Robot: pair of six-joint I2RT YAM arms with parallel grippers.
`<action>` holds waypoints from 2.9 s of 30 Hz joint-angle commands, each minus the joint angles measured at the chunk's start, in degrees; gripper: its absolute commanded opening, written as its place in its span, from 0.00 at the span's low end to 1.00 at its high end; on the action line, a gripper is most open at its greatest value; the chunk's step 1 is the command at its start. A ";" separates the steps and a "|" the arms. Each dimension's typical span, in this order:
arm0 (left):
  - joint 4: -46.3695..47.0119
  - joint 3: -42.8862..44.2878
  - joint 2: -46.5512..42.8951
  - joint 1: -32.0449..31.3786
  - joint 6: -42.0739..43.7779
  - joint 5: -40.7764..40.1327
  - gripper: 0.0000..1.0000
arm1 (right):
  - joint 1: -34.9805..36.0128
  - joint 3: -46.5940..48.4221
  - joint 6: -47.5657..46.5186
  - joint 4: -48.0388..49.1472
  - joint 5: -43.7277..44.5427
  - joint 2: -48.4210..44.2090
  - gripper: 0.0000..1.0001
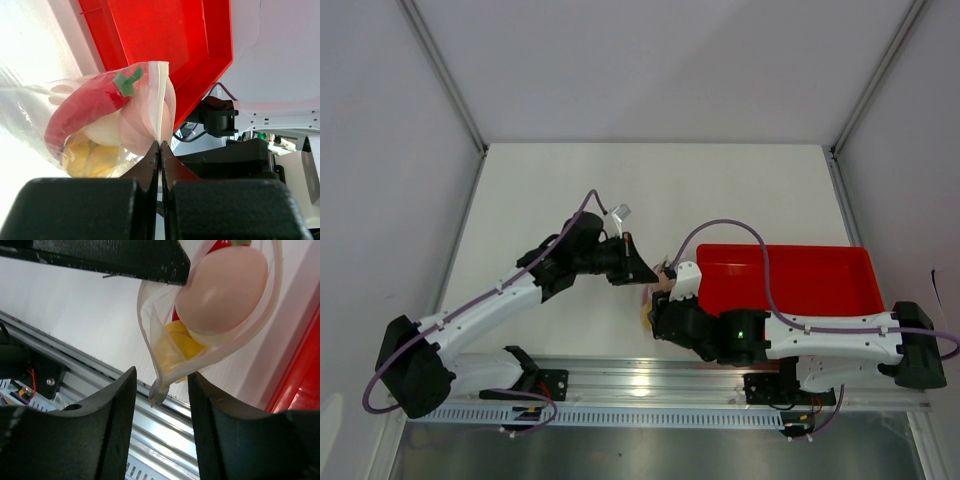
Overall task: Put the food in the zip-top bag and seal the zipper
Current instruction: Zip the zipper food storage bag at the center of the board.
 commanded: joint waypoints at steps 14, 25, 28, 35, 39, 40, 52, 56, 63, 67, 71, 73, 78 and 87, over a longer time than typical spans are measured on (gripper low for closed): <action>3.43 -0.98 -3.21 0.01 -0.96 -0.94 0.01 | -0.74 2.96 -1.36 2.01 4.70 -0.51 0.00; 1.58 -7.74 -10.68 0.80 5.98 -8.06 0.46 | -5.73 0.68 -15.59 -5.73 -8.80 -14.65 0.00; 0.45 -7.93 -12.18 1.07 6.51 -9.99 0.47 | -10.74 -1.96 -17.97 -5.30 -15.33 -16.95 0.00; -1.76 -5.99 -12.18 1.33 10.11 -11.14 0.57 | -14.97 -4.34 -19.91 -2.04 -23.24 -14.75 0.00; -2.02 -6.17 -14.20 1.68 12.92 -11.49 0.64 | -14.89 -2.33 -21.48 -3.09 -27.55 -14.14 0.00; -2.19 -6.25 -15.25 1.94 13.71 -12.01 0.65 | -14.89 -1.62 -22.01 -3.62 -28.34 -14.22 0.00; -8.68 -3.28 -17.11 3.09 15.12 -12.29 0.82 | -15.16 -2.05 -26.23 -6.09 -40.13 -10.79 0.00; -9.75 -0.72 -14.12 3.00 16.88 -9.04 0.71 | -14.27 -1.26 -26.50 -5.73 -38.28 -10.44 0.00; -10.01 0.42 -11.31 0.19 18.37 -7.71 0.53 | -13.74 1.11 -27.81 -5.11 -35.12 -7.28 0.00; -12.21 1.65 -9.55 -2.26 20.39 -10.26 0.47 | -13.66 1.64 -28.25 -4.42 -34.94 -7.02 0.00; -8.53 -0.80 -10.25 -3.32 18.64 -9.04 0.45 | -13.66 1.82 -28.43 -4.32 -34.86 -7.02 0.00; -6.51 -2.12 -10.42 -4.29 17.85 -8.51 0.44 | -13.65 1.73 -28.34 -4.24 -34.77 -6.66 0.00; -5.98 -2.65 -7.53 -6.66 17.06 -8.33 0.43 | -13.30 0.85 -27.91 -3.01 -34.59 -6.93 0.00; -3.16 -4.76 -3.57 -8.25 17.05 -7.19 0.43 | -13.04 -0.12 -27.64 -2.66 -34.59 -6.84 0.00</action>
